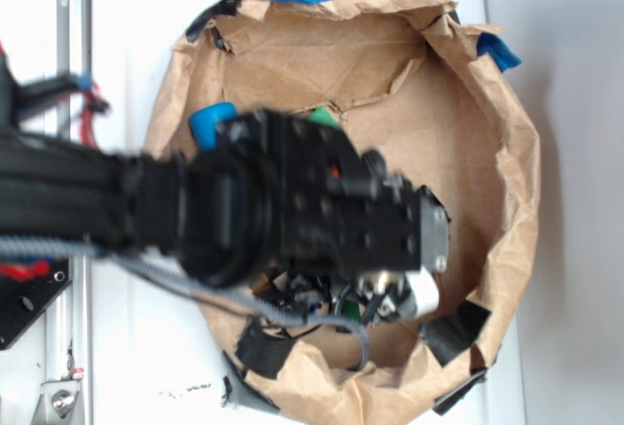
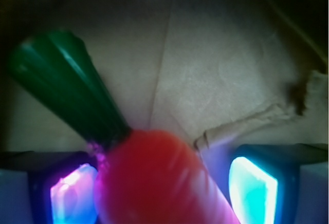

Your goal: Grab the carrot.

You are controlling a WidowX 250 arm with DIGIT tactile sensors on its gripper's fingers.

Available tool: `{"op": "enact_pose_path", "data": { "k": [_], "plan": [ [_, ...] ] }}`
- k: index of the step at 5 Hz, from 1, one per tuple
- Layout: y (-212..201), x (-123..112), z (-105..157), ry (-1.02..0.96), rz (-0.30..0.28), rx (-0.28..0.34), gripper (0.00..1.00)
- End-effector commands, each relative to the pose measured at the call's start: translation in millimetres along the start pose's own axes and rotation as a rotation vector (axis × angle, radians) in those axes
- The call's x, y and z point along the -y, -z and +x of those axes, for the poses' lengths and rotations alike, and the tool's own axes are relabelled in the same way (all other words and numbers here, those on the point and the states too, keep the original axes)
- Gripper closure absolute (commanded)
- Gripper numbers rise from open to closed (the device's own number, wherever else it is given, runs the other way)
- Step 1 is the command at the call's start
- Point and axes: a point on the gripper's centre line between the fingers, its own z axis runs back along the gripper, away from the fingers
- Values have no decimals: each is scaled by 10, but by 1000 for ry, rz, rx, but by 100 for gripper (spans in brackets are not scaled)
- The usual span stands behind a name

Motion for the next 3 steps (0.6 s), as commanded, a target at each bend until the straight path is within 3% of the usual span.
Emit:
{"op": "enact_pose_path", "data": {
  "k": [1,3],
  "plan": [
    [-40,36,58,-17,17,31,100],
    [-320,-69,17,-112,5,114,100]
  ]
}}
